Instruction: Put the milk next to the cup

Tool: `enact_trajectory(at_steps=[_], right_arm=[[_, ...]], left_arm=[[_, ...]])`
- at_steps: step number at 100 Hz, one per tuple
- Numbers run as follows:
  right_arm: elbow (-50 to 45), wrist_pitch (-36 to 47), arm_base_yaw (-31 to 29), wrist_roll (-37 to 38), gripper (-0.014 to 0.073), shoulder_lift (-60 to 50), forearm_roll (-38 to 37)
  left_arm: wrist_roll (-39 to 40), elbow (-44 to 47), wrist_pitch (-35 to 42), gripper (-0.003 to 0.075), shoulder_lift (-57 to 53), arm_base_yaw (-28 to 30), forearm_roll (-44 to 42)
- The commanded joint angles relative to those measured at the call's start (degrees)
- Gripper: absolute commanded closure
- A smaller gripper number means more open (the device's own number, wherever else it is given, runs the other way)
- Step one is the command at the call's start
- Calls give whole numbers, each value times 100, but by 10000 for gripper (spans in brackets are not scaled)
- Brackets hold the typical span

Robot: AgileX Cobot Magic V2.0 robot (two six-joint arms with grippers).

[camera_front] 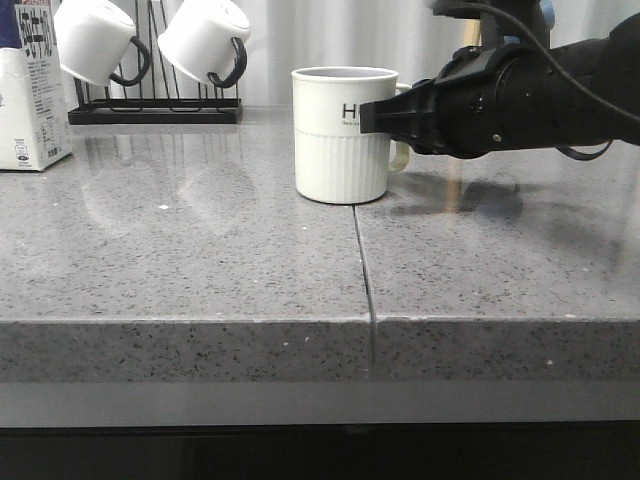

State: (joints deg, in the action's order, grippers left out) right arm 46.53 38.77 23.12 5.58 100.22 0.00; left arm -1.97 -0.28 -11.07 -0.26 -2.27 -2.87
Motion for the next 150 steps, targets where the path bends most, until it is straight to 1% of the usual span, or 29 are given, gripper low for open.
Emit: enact_trajectory(at_steps=[1, 26, 42, 48, 51, 53, 62, 66, 70, 86, 108, 119, 133, 150], right_arm=[[143, 459, -10, -31, 400, -233, 0], [-343, 489, -10, -65, 400, -659, 0], [-967, 420, -10, -86, 403, -1393, 0], [-1168, 323, -10, -86, 435, -1741, 0], [-1301, 237, -10, -86, 472, -1975, 0], [-1374, 147, -10, -86, 489, -2076, 0], [-1638, -351, -10, -86, 624, -2791, 0], [-1743, -585, -10, -80, 666, -3050, 0], [-1834, -815, -10, -80, 656, -3366, 0], [-2044, -1723, -10, -80, 660, -4627, 0], [-2088, -3581, -10, -80, 660, -6350, 0], [-2088, -4437, -10, -80, 660, -7188, 0], [-2088, -5161, -10, -80, 660, -8133, 0], [-2088, -5888, -10, -80, 660, -9000, 0]], left_arm=[[13, 258, 437, 741, -169, 21, -1], [13, 258, 437, 741, -169, 21, -1], [13, 258, 437, 741, -169, 21, -1], [13, 258, 437, 741, -169, 21, -1], [13, 258, 437, 741, -169, 21, -1], [13, 258, 437, 741, -169, 21, -1], [13, 258, 437, 741, -169, 21, -1], [13, 258, 437, 741, -169, 21, -1], [13, 258, 437, 741, -169, 21, -1], [13, 258, 437, 741, -169, 21, -1], [13, 258, 437, 741, -169, 21, -1], [13, 258, 696, 741, -169, 21, -12], [13, 258, 1107, 741, -169, 21, -12], [13, 258, 1153, 741, -169, 21, -12]])
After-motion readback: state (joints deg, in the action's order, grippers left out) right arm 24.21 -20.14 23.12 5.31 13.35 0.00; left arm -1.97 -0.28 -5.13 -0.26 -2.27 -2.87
